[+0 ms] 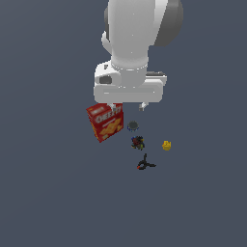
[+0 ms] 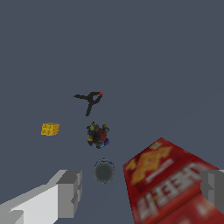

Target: Pick up a designated object from a clutter of objects.

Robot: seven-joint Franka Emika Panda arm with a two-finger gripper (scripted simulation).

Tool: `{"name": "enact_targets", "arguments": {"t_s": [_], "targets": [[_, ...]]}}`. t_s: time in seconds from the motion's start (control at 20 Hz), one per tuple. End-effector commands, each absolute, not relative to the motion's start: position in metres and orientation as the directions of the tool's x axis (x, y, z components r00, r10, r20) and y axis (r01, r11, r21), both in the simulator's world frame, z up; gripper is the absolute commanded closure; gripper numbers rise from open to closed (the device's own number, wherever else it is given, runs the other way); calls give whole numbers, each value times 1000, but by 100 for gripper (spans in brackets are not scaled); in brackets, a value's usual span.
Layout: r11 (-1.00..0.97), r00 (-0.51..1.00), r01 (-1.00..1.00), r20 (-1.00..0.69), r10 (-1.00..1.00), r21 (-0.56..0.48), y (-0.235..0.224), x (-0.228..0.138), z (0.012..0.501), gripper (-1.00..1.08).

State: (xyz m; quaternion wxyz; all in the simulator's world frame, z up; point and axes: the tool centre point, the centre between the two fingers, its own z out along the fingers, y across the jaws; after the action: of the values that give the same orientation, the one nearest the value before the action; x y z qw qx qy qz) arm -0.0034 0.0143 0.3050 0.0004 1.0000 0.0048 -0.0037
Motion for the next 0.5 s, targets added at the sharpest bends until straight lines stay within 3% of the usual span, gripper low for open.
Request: {"name": "enact_targets", "arguments": {"t_s": [0.0, 0.45], "targets": [[-1000, 1000, 10, -7, 10, 1, 14, -3, 305, -92], [-999, 999, 28, -20, 28, -22, 18, -5, 295, -92]]}}
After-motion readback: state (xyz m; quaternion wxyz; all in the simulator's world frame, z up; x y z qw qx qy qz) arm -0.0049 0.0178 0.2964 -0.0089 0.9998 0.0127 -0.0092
